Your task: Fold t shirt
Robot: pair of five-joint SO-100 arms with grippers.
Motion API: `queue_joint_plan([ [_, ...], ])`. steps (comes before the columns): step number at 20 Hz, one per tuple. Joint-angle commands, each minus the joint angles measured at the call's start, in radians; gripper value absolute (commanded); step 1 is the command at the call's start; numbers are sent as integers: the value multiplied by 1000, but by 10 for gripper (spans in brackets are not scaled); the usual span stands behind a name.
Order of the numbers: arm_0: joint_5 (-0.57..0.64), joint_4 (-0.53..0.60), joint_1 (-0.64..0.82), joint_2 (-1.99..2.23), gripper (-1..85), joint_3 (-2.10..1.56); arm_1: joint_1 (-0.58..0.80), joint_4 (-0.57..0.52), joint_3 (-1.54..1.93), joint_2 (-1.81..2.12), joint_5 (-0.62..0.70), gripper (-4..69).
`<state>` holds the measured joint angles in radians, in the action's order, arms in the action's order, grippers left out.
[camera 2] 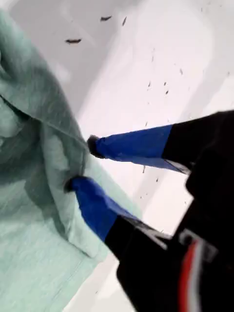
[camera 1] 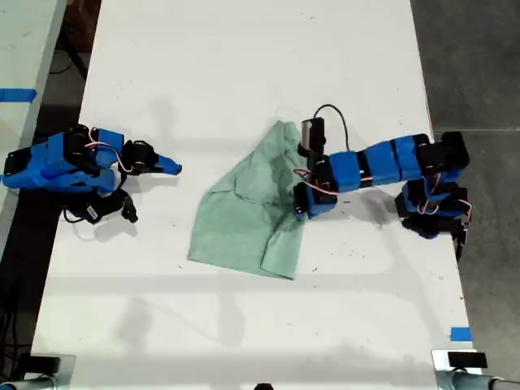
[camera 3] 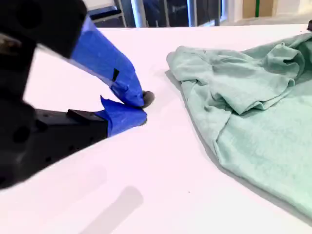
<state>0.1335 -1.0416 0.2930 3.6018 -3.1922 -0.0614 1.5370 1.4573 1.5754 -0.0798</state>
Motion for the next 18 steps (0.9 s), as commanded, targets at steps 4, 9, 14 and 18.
queue_joint_plan([
  [4, -12, 2, 15, 6, -3, -5, 11, -278, 634, 528, -32, 10],
  [9, -12, 3, 15, 6, -3, -5, 69, -617, 1243, 1014, -75, 10],
  [14, -11, 6, 14, 6, -3, -6, 81, -503, 1658, 1763, -6, 21],
  [18, -9, 6, 14, 6, -3, -6, 74, -256, 1658, 1925, -63, 21],
])
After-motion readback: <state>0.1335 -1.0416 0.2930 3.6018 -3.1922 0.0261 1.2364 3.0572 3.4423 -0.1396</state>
